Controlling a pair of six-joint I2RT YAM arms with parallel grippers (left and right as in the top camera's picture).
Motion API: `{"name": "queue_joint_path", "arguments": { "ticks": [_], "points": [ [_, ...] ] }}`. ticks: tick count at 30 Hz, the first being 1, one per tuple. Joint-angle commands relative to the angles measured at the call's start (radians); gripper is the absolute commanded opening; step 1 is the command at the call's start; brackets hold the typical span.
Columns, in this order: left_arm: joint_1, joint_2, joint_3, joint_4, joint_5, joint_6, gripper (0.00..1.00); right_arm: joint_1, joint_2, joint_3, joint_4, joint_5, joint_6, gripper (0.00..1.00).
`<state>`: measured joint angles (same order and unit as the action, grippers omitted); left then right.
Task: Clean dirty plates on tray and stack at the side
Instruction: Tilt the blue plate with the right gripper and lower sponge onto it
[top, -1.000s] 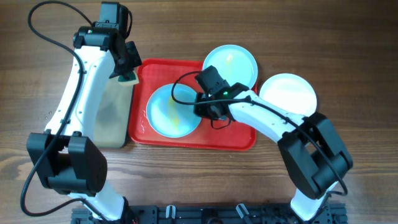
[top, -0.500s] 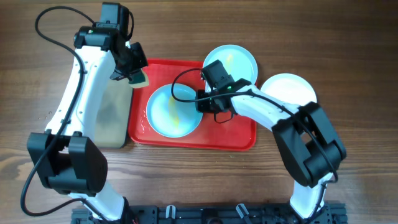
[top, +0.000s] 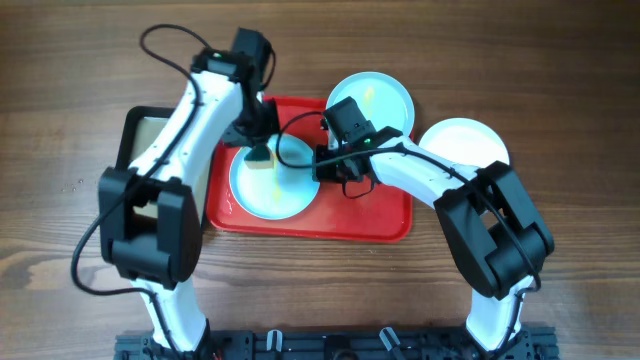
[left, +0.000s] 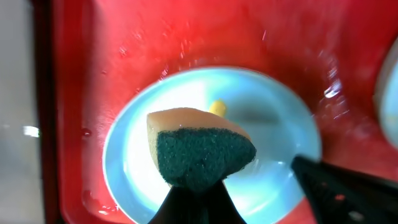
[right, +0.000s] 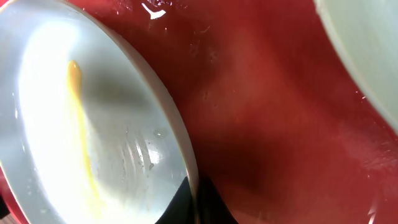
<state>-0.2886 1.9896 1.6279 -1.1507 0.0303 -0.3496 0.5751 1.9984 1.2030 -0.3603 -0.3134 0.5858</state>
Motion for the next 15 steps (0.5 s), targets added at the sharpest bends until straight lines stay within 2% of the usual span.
{"name": "queue_joint_path", "arguments": {
  "ticks": [1, 4, 8, 10, 15],
  "points": [
    [-0.019, 0.027, -0.141, 0.11, -0.02, 0.063, 0.04, 0.0, 0.024, 0.011, 0.011, -0.037, 0.016, 0.04],
    [-0.019, 0.027, -0.298, 0.28, -0.019, 0.085, 0.04, -0.001, 0.024, 0.011, 0.014, -0.055, 0.003, 0.04],
    [-0.022, 0.027, -0.441, 0.418, 0.014, 0.105, 0.04, -0.024, 0.024, 0.01, 0.019, -0.132, -0.019, 0.04],
    [-0.022, 0.027, -0.481, 0.439, 0.122, 0.156, 0.04, -0.038, 0.024, 0.009, 0.018, -0.159, -0.035, 0.04],
    [-0.031, 0.026, -0.483, 0.425, 0.544, 0.353, 0.04, -0.038, 0.024, 0.008, 0.019, -0.159, -0.036, 0.04]
  ]
}}
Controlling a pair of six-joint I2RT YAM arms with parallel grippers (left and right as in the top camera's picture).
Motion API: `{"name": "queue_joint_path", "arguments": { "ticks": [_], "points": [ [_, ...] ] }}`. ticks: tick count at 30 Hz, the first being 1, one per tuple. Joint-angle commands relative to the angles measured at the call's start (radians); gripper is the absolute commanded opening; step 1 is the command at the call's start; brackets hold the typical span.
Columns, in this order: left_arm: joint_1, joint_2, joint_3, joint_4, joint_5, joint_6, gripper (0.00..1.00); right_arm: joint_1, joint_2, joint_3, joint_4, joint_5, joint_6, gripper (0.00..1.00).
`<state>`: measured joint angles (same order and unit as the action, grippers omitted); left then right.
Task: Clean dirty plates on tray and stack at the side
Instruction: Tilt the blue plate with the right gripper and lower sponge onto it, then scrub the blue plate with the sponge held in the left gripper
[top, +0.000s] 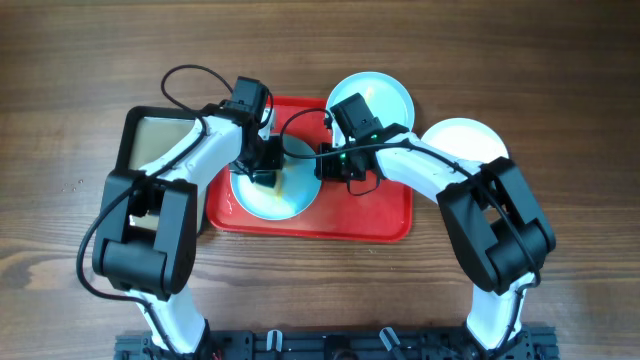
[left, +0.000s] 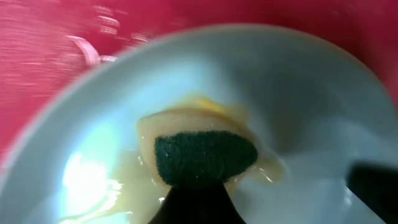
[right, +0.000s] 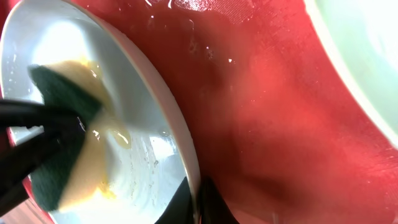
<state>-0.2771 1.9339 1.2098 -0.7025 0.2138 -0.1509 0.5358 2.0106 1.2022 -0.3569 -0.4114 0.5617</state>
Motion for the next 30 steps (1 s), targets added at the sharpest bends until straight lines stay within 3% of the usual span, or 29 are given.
{"name": "queue_joint_path", "arguments": {
  "ticks": [1, 3, 5, 8, 9, 10, 12, 19, 22, 24, 28, 30],
  "points": [
    [-0.046, 0.082, -0.065, -0.026, 0.387, 0.175, 0.04, 0.002, 0.012, 0.008, 0.016, -0.061, -0.012, 0.04],
    [-0.055, 0.082, -0.065, -0.044, 0.387, 0.213, 0.04, 0.002, 0.012, 0.008, 0.016, -0.06, -0.012, 0.04],
    [-0.056, 0.082, -0.065, -0.066, 0.296, 0.204, 0.04, 0.002, 0.012, 0.008, 0.016, -0.058, -0.011, 0.04],
    [-0.054, 0.082, -0.065, -0.078, -0.114, -0.081, 0.04, 0.002, 0.012, 0.008, 0.014, -0.058, -0.012, 0.04],
    [-0.055, 0.082, -0.065, -0.115, -0.38, -0.289, 0.04, 0.002, 0.012, 0.008, 0.013, -0.057, -0.012, 0.04],
    [-0.055, 0.082, -0.065, -0.158, -0.554, -0.421, 0.04, 0.002, 0.012, 0.008, 0.012, -0.057, -0.012, 0.04],
    [-0.055, 0.082, -0.065, -0.173, -0.636, -0.469, 0.04, 0.002, 0.012, 0.008, 0.013, -0.053, -0.011, 0.04],
    [-0.055, 0.082, -0.054, -0.066, -0.674, -0.494, 0.04, 0.001, 0.012, 0.008, 0.012, -0.053, -0.009, 0.04],
    [-0.069, 0.082, -0.037, 0.086, -0.568, -0.303, 0.04, 0.002, 0.012, 0.008, 0.01, -0.053, -0.01, 0.04],
    [-0.092, 0.082, -0.037, 0.188, -0.397, -0.134, 0.04, 0.002, 0.012, 0.008, 0.005, -0.049, -0.011, 0.04],
    [-0.14, 0.082, -0.037, 0.223, -0.094, 0.103, 0.04, 0.002, 0.012, 0.008, 0.006, -0.049, -0.012, 0.04],
    [-0.156, 0.082, -0.037, 0.212, 0.011, 0.167, 0.04, 0.002, 0.012, 0.008, 0.006, -0.049, -0.012, 0.04]
  ]
}}
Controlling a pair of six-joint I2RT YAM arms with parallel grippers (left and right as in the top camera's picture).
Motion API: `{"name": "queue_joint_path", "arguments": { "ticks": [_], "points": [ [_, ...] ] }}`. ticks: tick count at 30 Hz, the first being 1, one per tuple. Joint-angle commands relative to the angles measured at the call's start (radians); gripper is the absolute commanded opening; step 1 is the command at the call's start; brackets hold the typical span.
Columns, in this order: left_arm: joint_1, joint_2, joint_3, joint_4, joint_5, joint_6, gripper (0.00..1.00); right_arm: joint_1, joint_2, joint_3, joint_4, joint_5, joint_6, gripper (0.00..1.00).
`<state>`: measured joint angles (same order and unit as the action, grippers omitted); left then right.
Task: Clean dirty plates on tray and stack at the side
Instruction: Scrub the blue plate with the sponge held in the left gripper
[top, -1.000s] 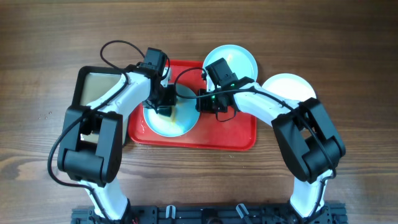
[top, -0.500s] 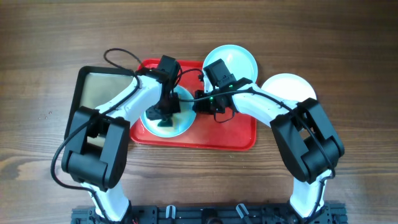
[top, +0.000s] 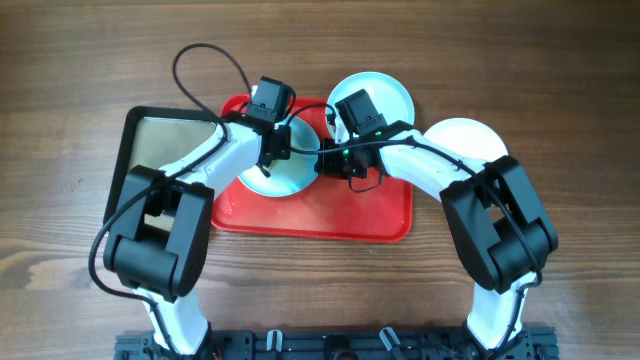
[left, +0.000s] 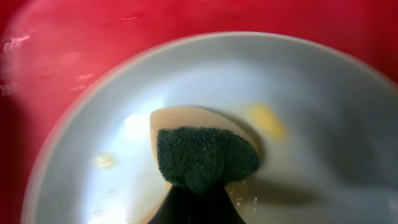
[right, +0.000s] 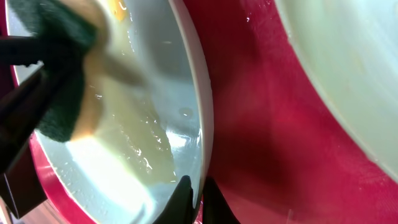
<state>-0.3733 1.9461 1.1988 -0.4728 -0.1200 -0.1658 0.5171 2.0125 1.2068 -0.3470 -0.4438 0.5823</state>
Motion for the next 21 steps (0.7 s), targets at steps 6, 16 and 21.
{"name": "queue_joint_path", "arguments": {
  "ticks": [6, 16, 21],
  "points": [
    [-0.061, 0.07, -0.026, -0.15, 0.531, 0.326, 0.04, 0.02, 0.01, 0.004, -0.005, -0.017, -0.032, 0.04],
    [0.006, 0.07, -0.026, 0.05, -0.144, -0.189, 0.04, 0.02, 0.01, 0.004, -0.005, -0.017, -0.032, 0.04],
    [0.028, 0.07, -0.026, 0.033, -0.24, -0.407, 0.04, 0.02, 0.01, 0.004, -0.005, -0.017, -0.033, 0.04]
  ]
}}
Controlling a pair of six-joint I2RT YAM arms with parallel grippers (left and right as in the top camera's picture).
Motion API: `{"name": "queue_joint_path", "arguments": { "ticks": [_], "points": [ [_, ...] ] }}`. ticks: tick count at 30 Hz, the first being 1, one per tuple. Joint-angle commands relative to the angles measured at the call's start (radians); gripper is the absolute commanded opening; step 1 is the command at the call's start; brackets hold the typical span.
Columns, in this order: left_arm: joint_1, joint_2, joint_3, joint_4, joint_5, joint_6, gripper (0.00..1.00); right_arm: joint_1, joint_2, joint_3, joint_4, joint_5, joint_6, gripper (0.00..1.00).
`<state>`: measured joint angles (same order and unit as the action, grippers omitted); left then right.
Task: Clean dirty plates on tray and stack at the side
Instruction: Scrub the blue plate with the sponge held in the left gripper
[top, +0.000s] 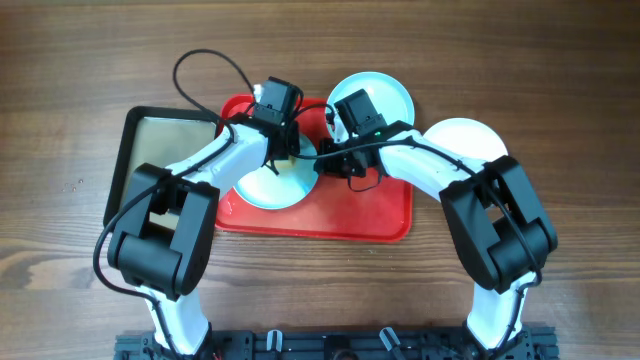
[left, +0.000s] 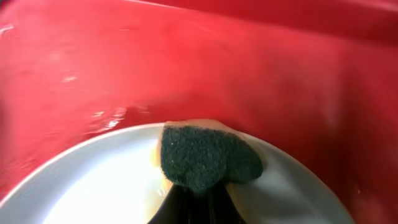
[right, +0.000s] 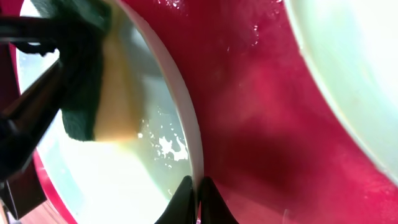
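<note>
A pale blue plate (top: 268, 185) lies on the red tray (top: 350, 215), wet with yellowish smears (right: 158, 146). My left gripper (left: 198, 198) is shut on a yellow sponge with a green scouring face (left: 208, 158), pressed on the plate's far edge near the tray wall. My right gripper (right: 198, 185) is shut on the plate's rim (right: 186, 134), holding it at its right side. A second pale plate (top: 375, 98) rests at the tray's far right corner. A white plate (top: 465, 143) sits on the table to the right of the tray.
A black-framed tray of water (top: 165, 150) stands left of the red tray. Cables loop over the tray's far edge (top: 210, 70). Bare wooden table (top: 560, 80) lies all around.
The sponge in my left gripper has shifted from the middle of the plate to its far rim by the tray wall. My right gripper still pinches the rim.
The sponge hung above the plate with a yellow streak on it while my right gripper held the rim. Then the sponge was down on the smear, spreading yellow liquid. It stood mid-plate afterwards, and now sits at the plate's far edge.
</note>
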<state>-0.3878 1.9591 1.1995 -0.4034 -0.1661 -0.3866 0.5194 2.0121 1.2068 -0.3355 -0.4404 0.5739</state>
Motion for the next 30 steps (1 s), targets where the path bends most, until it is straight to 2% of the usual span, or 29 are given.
{"name": "queue_joint_path", "arguments": {
  "ticks": [1, 3, 5, 8, 9, 10, 11, 13, 14, 17, 18, 20, 21, 23, 25, 28, 30],
  "points": [
    [0.043, 0.057, -0.027, -0.068, -0.185, -0.229, 0.04, 0.018, 0.01, 0.004, -0.016, -0.021, -0.024, 0.04],
    [0.044, 0.057, -0.027, -0.171, -0.155, -0.341, 0.04, 0.018, 0.01, 0.004, -0.016, -0.021, -0.024, 0.04],
    [0.044, 0.057, -0.027, -0.276, -0.116, -0.401, 0.04, 0.018, 0.01, 0.004, -0.016, -0.021, -0.024, 0.05],
    [0.044, 0.057, -0.027, -0.428, -0.084, -0.394, 0.04, 0.018, 0.01, 0.004, -0.016, -0.021, -0.021, 0.04],
    [0.044, 0.057, -0.027, -0.455, -0.066, -0.345, 0.04, 0.018, 0.01, 0.004, -0.016, -0.021, -0.021, 0.04],
    [0.044, 0.057, -0.027, -0.466, -0.007, -0.235, 0.04, 0.018, 0.01, 0.004, -0.016, -0.021, -0.021, 0.04],
    [0.044, 0.057, -0.027, -0.466, 0.113, -0.072, 0.04, 0.018, 0.01, 0.004, -0.016, -0.021, -0.021, 0.04],
    [0.044, 0.057, -0.027, -0.47, 0.372, 0.179, 0.04, 0.018, 0.01, 0.004, -0.016, -0.021, -0.021, 0.04],
    [0.044, 0.057, -0.027, -0.48, 0.544, 0.329, 0.04, 0.018, 0.01, 0.004, -0.016, -0.021, -0.021, 0.04],
    [0.044, 0.057, -0.027, -0.511, 0.786, 0.553, 0.04, 0.018, 0.01, 0.004, -0.016, -0.021, -0.021, 0.04],
    [0.044, 0.057, -0.027, -0.519, 0.809, 0.588, 0.04, 0.018, 0.01, 0.004, -0.016, -0.021, -0.021, 0.04],
    [0.045, 0.057, -0.027, -0.506, 0.771, 0.587, 0.04, 0.018, 0.01, 0.004, -0.016, -0.021, -0.021, 0.04],
    [0.047, 0.057, -0.027, -0.487, 0.702, 0.541, 0.04, 0.018, 0.01, 0.004, -0.016, -0.021, -0.021, 0.04],
    [0.048, 0.057, -0.027, -0.439, 0.473, 0.35, 0.04, 0.018, 0.01, 0.004, -0.016, -0.021, -0.021, 0.04],
    [0.048, 0.057, -0.027, -0.417, 0.067, 0.055, 0.04, 0.018, 0.01, 0.004, -0.016, -0.021, -0.021, 0.04],
    [0.046, 0.057, -0.027, -0.446, -0.212, -0.123, 0.04, 0.018, 0.01, 0.004, -0.015, -0.021, -0.021, 0.04],
    [0.04, 0.057, -0.026, -0.461, -0.325, -0.2, 0.04, 0.018, 0.01, 0.004, -0.016, -0.021, -0.021, 0.04]
  ]
}}
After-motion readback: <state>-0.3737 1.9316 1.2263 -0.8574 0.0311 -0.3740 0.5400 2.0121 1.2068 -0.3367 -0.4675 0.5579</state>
